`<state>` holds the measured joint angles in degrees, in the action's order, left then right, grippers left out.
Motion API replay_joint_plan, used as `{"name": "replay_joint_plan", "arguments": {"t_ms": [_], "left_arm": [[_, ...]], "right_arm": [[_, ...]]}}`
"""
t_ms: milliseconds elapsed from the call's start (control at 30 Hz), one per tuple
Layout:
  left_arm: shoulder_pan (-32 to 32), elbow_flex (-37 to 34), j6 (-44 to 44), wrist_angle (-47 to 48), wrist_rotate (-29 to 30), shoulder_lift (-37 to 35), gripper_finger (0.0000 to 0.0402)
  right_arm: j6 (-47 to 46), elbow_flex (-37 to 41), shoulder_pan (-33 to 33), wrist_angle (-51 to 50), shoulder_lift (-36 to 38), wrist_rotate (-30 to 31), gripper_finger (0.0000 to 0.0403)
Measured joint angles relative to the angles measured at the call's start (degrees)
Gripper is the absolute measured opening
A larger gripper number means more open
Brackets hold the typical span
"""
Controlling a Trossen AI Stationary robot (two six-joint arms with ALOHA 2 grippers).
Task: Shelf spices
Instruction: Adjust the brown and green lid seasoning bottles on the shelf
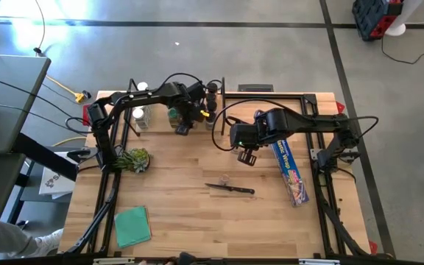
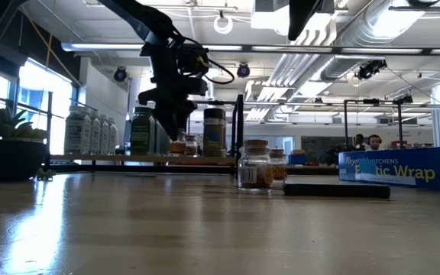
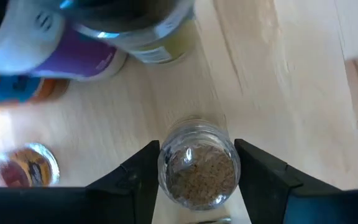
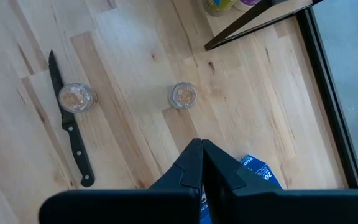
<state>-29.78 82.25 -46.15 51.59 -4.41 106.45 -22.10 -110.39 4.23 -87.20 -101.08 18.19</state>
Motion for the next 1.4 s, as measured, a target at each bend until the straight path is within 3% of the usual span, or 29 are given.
{"name": "replay_joint_plan", "arguments": {"t_ms": [300,567,1000,1400], "left_arm": [[0.0,0.1,-20.7,0.8,0.0,0.0,0.0171],[0.0,0.1,-33.8,1.1,-0.1,0.0,0.0177],[0.0,-0.1,-24.8,-1.3,0.5,0.0,0.0196],[0.0,-0.1,-24.0,-1.7,0.9,0.1,0.0203]], "right_arm": [[0.0,0.0,0.0,0.0,0.0,-2.2,0.0000],[0.1,0.0,0.0,0.0,0.0,-2.2,0.0000],[0.2,0.0,0.0,0.0,0.0,-2.2,0.0000],[0.1,0.0,0.0,0.0,0.0,-2.3,0.0000]]}}
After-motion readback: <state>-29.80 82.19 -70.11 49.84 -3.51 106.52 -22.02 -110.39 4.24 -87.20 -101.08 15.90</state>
